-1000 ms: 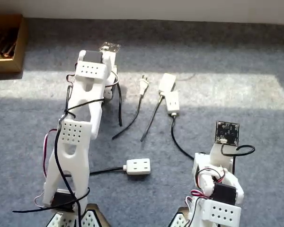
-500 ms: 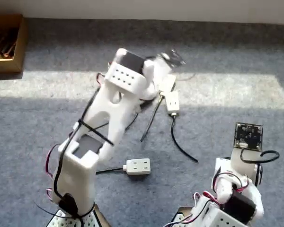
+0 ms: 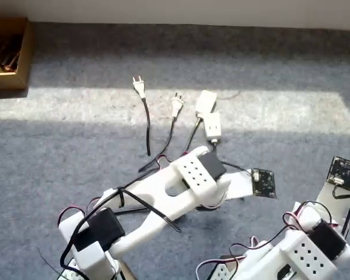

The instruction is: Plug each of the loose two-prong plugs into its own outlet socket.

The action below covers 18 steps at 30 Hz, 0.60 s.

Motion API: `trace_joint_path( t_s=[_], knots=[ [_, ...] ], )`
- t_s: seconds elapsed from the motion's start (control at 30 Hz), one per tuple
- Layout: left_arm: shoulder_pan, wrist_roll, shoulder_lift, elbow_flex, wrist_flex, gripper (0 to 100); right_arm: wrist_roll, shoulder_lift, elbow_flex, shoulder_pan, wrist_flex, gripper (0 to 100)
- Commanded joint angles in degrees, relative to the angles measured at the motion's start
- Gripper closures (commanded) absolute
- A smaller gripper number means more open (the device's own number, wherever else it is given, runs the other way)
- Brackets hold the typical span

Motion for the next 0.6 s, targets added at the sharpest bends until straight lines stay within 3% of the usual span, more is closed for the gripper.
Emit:
trace_joint_path(
  t_s=[0.0, 0.37, 0.47, 0.57],
  knots=[
    [2.0, -0.5, -2.9, 0.3, -1.8, 99, 0.5, 0.9, -2.6, 0.8, -1.5, 76.3],
    [1.4, -0.6, -2.9, 0.0, 0.0, 79, 0.5, 0.8, -2.7, 0.7, -1.2, 76.3],
    [-3.4, -0.6, -3.6, -0.7, 0.4, 81, 0.5, 0.8, -2.7, 0.0, -1.0, 76.3],
    [-13.4, -0.5, -4.7, -5.3, 2.3, 87, 0.5, 1.1, -2.7, -3.8, -0.4, 76.3]
  ],
)
